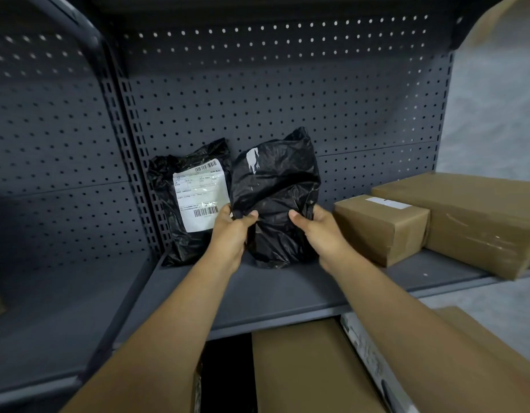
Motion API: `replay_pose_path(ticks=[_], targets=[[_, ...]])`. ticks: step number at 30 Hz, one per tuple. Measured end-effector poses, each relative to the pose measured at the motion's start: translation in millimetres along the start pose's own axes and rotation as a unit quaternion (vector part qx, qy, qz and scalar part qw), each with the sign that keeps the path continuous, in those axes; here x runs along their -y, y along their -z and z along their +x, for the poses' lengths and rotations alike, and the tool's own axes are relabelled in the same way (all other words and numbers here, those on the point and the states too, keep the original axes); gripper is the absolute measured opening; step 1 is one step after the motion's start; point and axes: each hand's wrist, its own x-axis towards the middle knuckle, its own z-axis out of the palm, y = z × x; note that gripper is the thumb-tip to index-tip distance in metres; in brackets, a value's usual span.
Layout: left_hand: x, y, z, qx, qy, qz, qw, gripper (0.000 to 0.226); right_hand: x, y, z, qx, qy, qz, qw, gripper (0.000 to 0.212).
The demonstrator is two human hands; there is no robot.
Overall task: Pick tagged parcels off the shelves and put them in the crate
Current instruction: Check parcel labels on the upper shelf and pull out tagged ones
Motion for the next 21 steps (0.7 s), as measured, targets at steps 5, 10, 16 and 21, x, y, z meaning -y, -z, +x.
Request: replay_pose_path(ticks=[5,10,16,21], targets=[[12,2,-4,0.012,-0.076,0.067,0.995,0.033,-5,-3,-7,-0.018,0.068,-0.004,0.998,0.029],[19,-2,-8,-0.049,-0.211,0.278,0.936,0.062,-9,3,-6,-0.133,0.187,-0.123,0.965,0.034],[18,-12,-21,0.144,-0.110,0.180,0.967,0.064,-18,-1,-9,-0.087,0.319,-0.244,0.912,0.027],[16,-12,-24,0.088,-0.137,0.173,0.971,0.030,-25,-13,-13,0.041,0.299,-0.305,0.903,0.054]])
